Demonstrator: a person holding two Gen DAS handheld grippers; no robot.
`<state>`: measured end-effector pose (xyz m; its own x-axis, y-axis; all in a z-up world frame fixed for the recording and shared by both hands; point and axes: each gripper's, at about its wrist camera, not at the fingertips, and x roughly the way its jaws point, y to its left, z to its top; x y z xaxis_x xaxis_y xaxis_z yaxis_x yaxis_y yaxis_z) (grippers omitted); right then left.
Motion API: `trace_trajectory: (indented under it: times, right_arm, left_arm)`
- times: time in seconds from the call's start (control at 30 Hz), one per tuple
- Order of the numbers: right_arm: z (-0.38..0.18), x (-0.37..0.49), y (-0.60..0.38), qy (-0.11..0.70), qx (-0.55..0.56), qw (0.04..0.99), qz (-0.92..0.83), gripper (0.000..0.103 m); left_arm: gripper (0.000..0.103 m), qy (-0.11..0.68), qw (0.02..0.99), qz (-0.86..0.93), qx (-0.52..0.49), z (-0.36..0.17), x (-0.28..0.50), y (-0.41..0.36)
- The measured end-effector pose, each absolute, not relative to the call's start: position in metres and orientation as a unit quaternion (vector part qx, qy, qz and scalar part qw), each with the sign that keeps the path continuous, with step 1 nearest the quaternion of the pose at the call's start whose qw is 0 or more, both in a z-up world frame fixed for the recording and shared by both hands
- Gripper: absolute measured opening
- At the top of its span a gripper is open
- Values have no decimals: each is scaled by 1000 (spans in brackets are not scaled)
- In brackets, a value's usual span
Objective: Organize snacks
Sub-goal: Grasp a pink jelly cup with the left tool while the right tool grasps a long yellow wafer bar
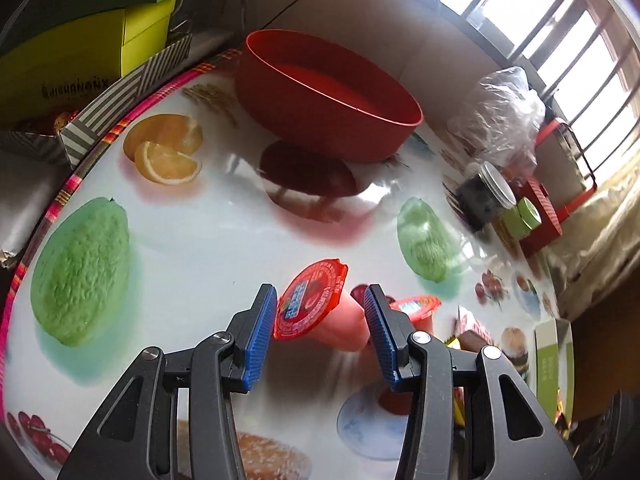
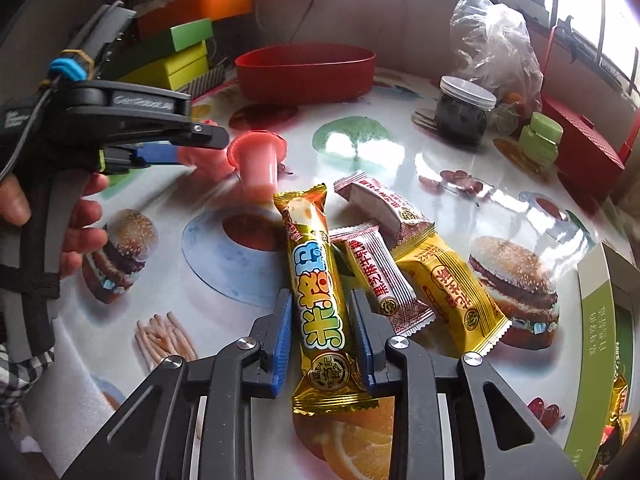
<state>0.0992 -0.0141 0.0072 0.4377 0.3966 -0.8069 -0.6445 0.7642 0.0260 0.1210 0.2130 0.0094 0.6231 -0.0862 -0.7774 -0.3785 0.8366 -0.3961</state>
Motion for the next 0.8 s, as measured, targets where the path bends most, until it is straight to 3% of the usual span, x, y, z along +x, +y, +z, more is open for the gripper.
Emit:
trace_trajectory:
  times: [0.53,0.57,0.8]
  right_arm:
    - [7,99,-16,428,-137,837,311,24]
    - [8,99,-17,428,-136,838,311,23]
    - [9,98,-20,426,-128,842,305,22]
  left_arm:
    - [46,426,864,120,-241,5,128,206]
    - [41,425,864,118,-244,5,127,207]
    - [35,418,869,111,-240,7,120,208]
